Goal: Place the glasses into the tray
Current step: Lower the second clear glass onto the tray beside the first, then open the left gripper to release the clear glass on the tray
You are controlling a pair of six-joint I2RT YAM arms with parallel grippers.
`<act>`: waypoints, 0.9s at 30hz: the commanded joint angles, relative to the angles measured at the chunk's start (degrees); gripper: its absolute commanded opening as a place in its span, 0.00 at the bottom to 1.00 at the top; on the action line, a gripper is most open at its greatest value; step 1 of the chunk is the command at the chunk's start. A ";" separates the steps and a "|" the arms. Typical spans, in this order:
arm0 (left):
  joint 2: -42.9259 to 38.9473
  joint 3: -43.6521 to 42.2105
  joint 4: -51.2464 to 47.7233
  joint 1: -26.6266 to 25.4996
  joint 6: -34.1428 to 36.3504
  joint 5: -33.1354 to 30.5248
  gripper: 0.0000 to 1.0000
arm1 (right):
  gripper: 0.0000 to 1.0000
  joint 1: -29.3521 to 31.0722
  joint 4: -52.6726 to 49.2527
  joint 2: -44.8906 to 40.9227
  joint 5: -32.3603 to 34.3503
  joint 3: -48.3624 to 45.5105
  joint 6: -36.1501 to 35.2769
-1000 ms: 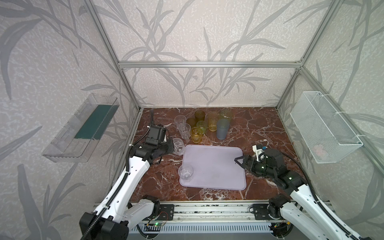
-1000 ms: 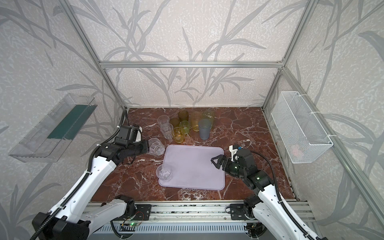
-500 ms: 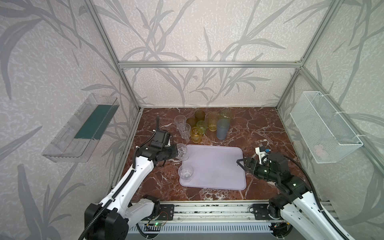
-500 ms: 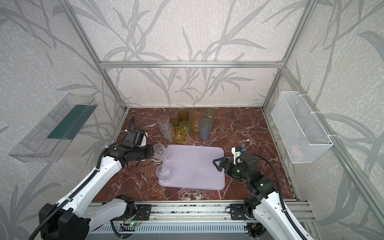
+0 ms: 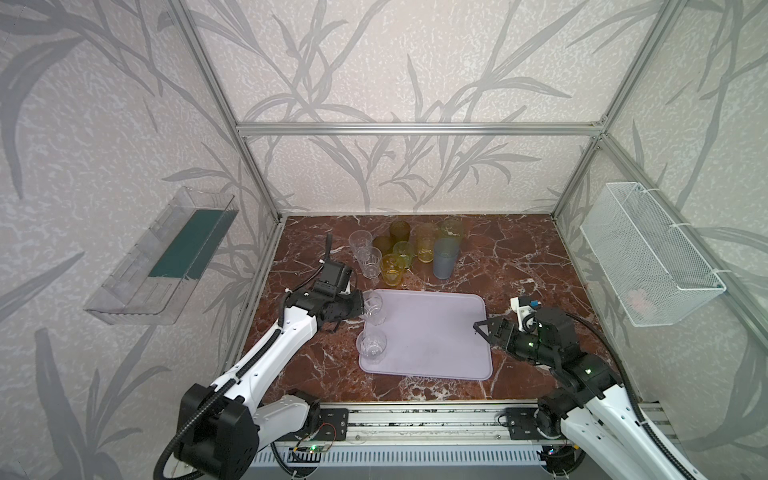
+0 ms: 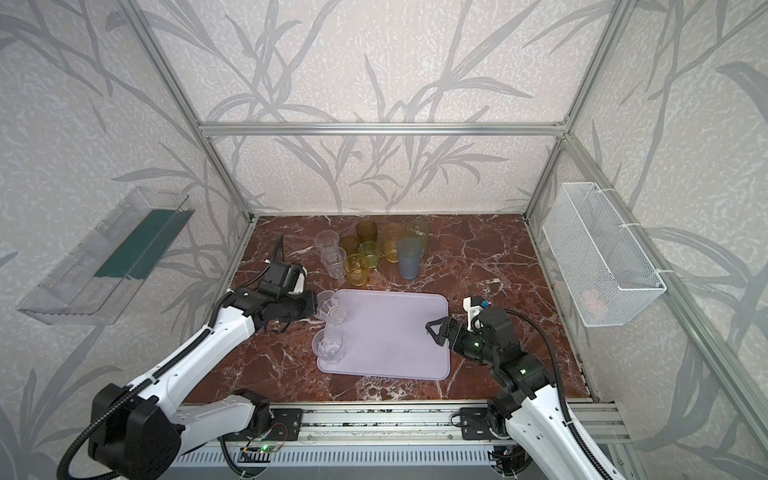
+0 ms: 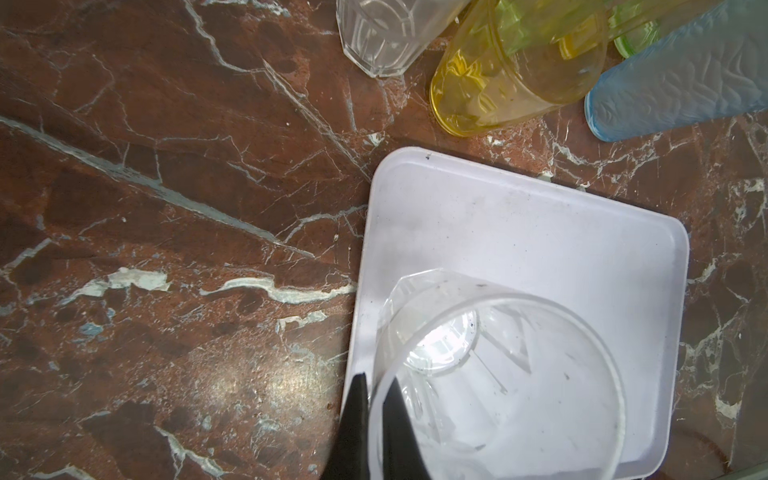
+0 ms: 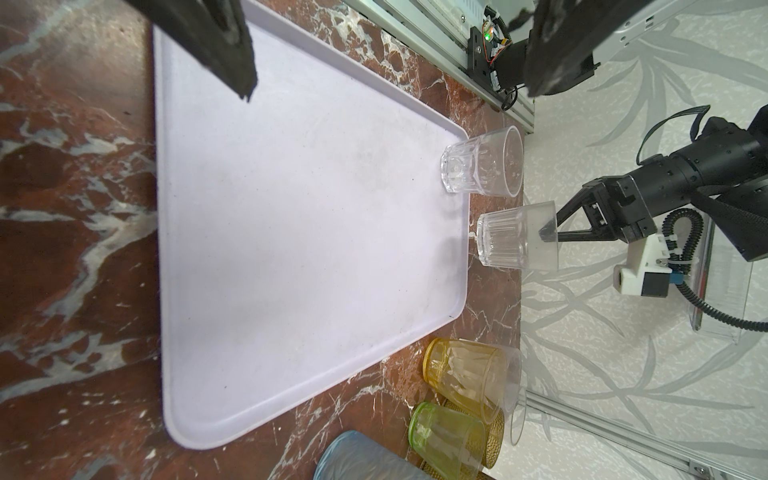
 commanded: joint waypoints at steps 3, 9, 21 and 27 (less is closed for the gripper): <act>1.22 -0.04 1.54 -1.62 -0.54 -0.86 0.00 | 0.99 -0.27 -1.74 -1.35 0.72 -0.64 0.17; 2.31 0.18 1.15 -2.71 -0.30 -2.13 0.00 | 0.99 -0.31 -2.35 -1.94 1.16 -0.74 0.13; 3.05 -0.04 -0.53 -4.05 0.58 -4.55 0.00 | 0.99 -0.34 -3.27 -1.86 1.57 -0.64 -0.05; 4.25 0.14 -1.25 -4.46 0.75 -4.22 0.00 | 0.99 -0.35 -3.84 -1.97 1.78 -0.62 0.05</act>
